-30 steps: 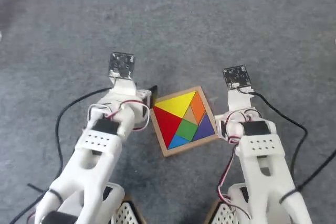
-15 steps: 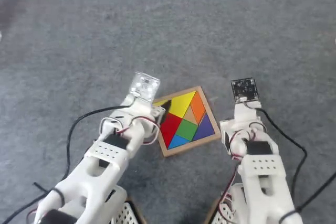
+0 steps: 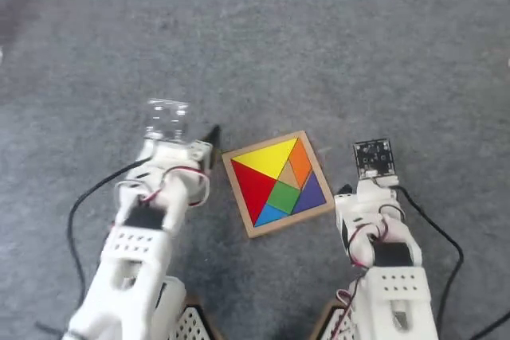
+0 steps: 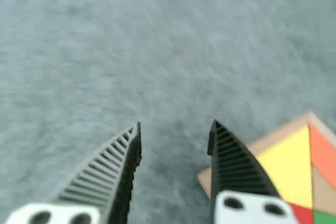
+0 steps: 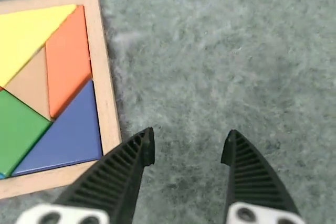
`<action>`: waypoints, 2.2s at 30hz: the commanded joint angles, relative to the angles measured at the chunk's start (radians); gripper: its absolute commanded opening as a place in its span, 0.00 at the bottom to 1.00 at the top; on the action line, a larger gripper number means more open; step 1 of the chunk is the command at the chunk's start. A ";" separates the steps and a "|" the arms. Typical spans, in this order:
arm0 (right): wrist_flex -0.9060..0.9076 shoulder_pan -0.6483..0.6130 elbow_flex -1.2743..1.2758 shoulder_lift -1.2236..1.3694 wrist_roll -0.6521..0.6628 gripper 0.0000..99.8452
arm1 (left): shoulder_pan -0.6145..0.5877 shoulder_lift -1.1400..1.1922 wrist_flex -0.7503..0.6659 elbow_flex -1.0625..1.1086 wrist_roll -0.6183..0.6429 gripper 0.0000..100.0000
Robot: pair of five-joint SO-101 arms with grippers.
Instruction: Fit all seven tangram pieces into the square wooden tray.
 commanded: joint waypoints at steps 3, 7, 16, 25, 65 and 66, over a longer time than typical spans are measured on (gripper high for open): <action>-0.013 0.015 0.051 -0.174 0.015 0.21 | -0.064 -0.446 0.304 0.030 0.020 0.20; 0.091 0.013 0.052 -0.272 0.015 0.21 | -0.038 -0.657 0.422 0.119 0.020 0.20; 0.479 0.015 0.052 -0.404 0.015 0.21 | 0.005 -0.973 0.611 0.275 0.020 0.20; 0.544 0.015 0.049 -0.453 0.014 0.21 | 0.023 -0.947 0.776 0.286 0.020 0.20; 0.550 0.015 0.049 -0.450 0.014 0.21 | 0.023 -0.951 1.002 0.286 0.023 0.20; 0.550 0.015 0.049 -0.450 0.014 0.21 | 0.023 -0.951 1.002 0.286 0.023 0.20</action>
